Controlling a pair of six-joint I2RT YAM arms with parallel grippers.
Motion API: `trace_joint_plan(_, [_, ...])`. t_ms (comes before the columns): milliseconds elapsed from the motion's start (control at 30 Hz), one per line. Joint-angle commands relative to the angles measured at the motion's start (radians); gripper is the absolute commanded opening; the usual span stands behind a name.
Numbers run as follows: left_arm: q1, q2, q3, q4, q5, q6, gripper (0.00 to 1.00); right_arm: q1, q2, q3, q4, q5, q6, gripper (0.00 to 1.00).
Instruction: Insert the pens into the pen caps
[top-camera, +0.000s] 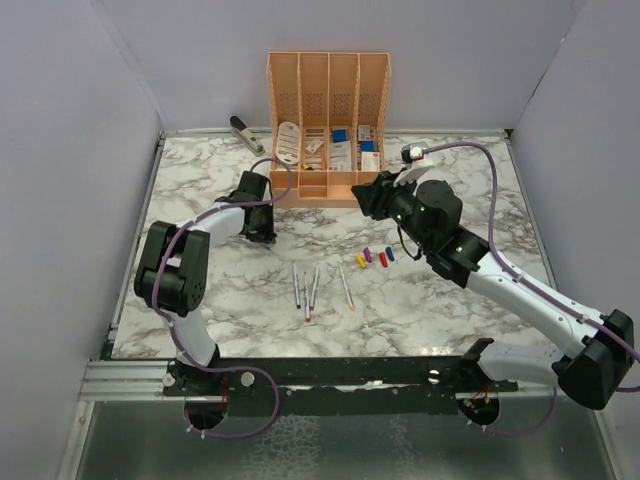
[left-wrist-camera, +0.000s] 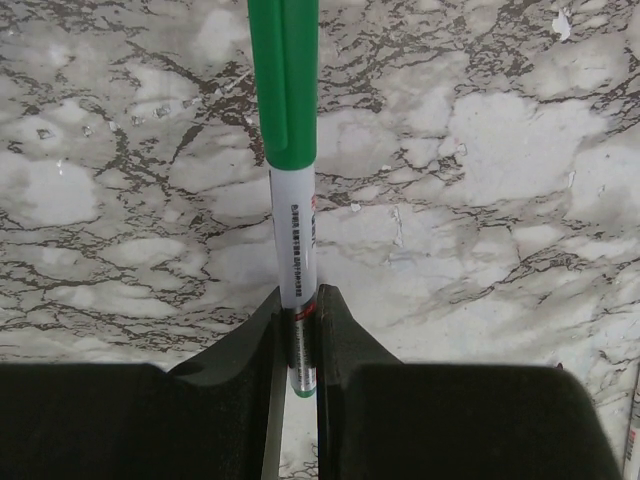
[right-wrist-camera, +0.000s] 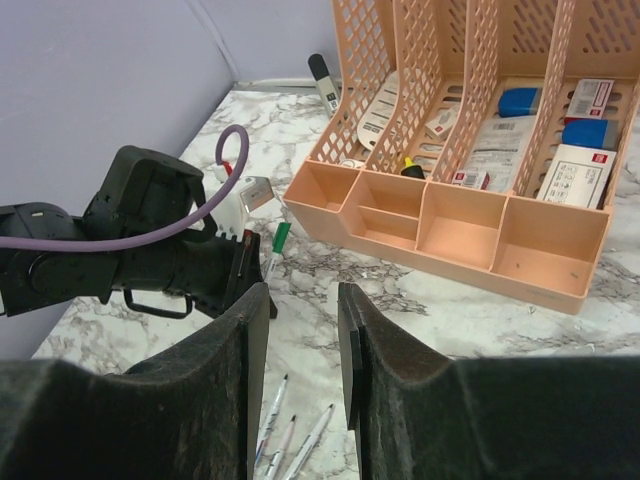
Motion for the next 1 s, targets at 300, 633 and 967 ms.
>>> trace_joint_plan(300, [0.006,0.091,0.045,-0.024,0.053,0.013,0.43,0.002,0.006,-0.016,-0.017,0.01,0.028,0.34])
trace_joint_plan(633, [0.007,0.059,0.034,-0.026,0.047,0.011,0.43,0.002,0.035,-0.013,-0.008,-0.011,0.035,0.33])
trace_joint_plan(967, [0.006,-0.107,-0.006,-0.025,0.058,-0.005,0.43,0.004,0.123,-0.02,-0.166,-0.078,-0.008,0.31])
